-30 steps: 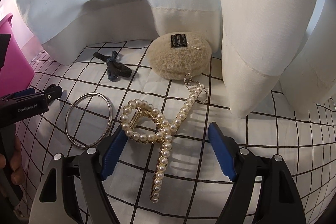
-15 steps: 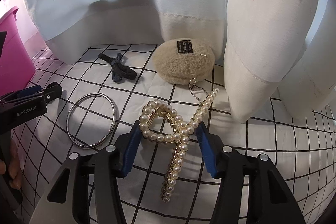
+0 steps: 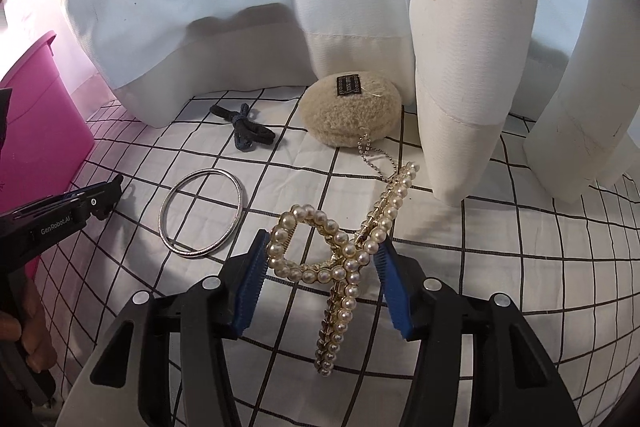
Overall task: Organize jewelry
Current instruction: 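Grasp the black hair tie with the left tool while the right tool grasps the pearl hair clip, then carry the hair tie and pearl clip into the pink tub and open both tools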
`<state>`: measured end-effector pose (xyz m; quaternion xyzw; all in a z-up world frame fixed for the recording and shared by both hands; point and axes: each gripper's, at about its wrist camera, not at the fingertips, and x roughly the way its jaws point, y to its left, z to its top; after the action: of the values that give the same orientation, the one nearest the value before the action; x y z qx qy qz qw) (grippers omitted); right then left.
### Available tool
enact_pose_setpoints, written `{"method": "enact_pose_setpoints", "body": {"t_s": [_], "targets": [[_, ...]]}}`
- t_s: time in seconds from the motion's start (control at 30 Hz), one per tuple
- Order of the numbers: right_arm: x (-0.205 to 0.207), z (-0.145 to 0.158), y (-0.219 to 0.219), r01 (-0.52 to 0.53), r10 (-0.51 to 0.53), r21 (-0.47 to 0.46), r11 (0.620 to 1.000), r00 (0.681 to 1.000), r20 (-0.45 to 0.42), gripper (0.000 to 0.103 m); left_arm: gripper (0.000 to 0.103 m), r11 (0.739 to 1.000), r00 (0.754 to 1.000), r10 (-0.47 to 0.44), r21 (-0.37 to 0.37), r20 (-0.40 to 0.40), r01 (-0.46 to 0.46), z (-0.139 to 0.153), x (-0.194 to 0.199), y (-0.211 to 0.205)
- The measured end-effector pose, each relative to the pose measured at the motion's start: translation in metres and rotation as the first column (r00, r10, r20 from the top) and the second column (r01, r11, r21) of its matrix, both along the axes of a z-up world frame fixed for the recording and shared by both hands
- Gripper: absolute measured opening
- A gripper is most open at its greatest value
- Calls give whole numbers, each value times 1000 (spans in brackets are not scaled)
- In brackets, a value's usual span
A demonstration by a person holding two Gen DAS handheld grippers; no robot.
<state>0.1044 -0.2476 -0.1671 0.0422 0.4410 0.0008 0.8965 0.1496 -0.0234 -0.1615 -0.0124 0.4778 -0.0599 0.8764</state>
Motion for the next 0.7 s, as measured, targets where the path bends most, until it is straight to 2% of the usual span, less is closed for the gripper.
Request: {"method": "enact_pose_setpoints", "body": {"t_s": [0.23,0.4,0.53,0.7], "targets": [[-33,15,-14,-27,27,8,1000,1000,-7,51,15,1000,1000,11,-7,4,-11,20,-28,3],[-55,37,-23,-62,62,4,998,998,-1,42,15,999,999,42,-19,26,-42,41,-56,-6],[-70,52,-27,-109,109,-17,994,994,15,42,15,998,996,67,-18,53,-66,59,-81,-10],[-82,56,-29,-165,166,-28,986,986,29,42,15,995,992,96,-19,87,-95,77,-111,-20]]}}
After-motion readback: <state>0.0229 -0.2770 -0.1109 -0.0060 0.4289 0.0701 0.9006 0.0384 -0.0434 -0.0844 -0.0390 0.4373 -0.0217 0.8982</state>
